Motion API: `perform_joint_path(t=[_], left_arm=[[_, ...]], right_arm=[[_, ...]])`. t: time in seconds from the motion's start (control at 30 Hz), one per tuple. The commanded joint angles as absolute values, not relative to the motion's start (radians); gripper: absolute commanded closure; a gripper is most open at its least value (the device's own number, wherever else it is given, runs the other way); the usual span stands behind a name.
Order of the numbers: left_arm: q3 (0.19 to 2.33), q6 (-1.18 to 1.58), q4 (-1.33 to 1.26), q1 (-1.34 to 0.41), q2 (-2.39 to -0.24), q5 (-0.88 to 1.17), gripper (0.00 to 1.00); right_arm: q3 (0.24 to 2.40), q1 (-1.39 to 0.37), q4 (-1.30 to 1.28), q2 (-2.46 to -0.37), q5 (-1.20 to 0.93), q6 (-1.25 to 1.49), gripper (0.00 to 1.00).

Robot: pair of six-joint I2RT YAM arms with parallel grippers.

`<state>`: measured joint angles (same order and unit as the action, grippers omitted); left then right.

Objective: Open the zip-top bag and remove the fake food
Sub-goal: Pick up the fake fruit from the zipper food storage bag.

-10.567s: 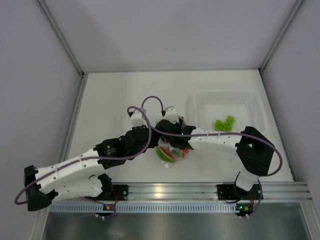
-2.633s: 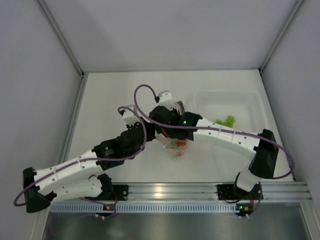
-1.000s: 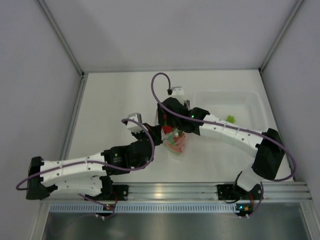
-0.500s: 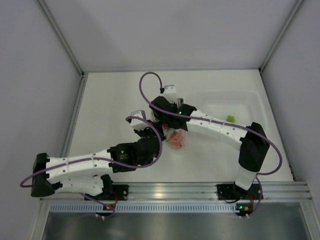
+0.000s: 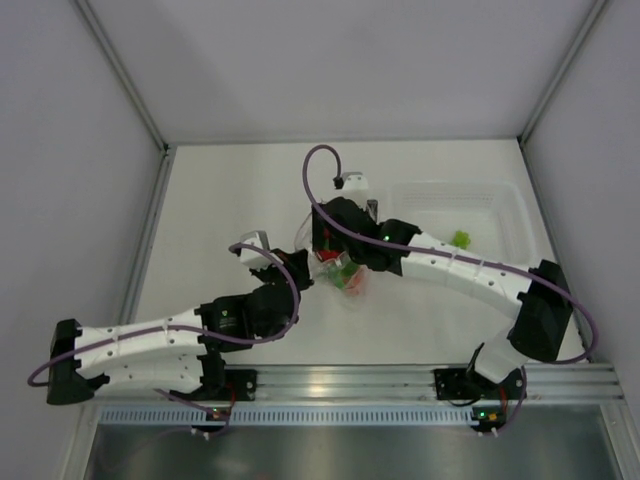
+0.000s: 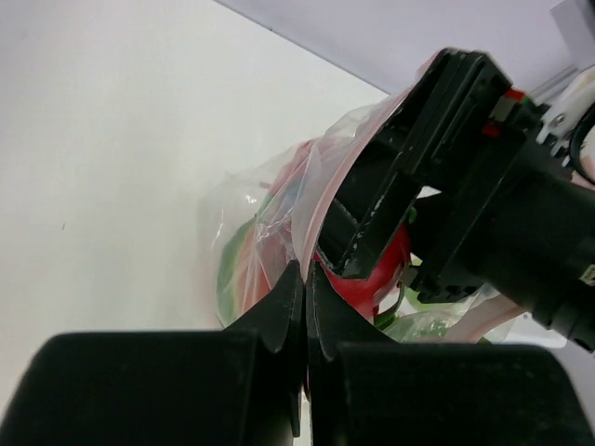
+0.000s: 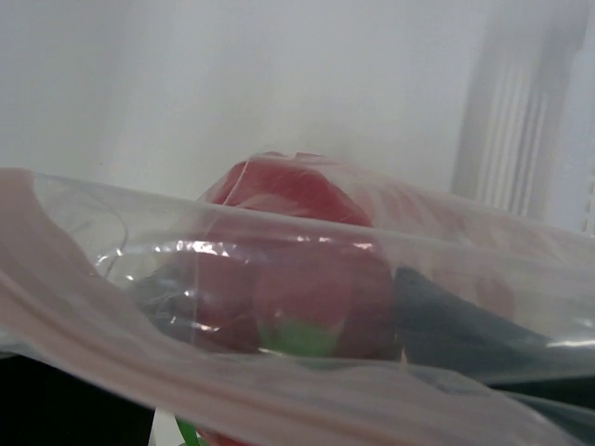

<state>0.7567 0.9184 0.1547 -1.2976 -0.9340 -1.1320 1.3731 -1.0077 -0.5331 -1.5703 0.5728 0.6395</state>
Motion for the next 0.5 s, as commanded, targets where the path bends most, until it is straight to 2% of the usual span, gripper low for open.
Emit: perform_joint_path(t=[0.0, 0.23, 0.47], left_arm=[[0.73, 0.939, 0.127, -1.293, -0.942, -1.114, 1.0], [0.713, 0.925, 0.121, -1.295, -0.959, -1.141, 1.0], [0.627, 0.939, 0.135, -1.293, -0.901, -1.21, 1.0]], right_arm=[[1.367, -1.009, -0.379, -1.49, 0.56, 0.644, 1.0], [1.382, -1.003, -0.362, -1.47, 0.466, 0.637, 1.0], [1.295, -1.0, -0.322, -1.343, 0.408, 0.598, 1.0]])
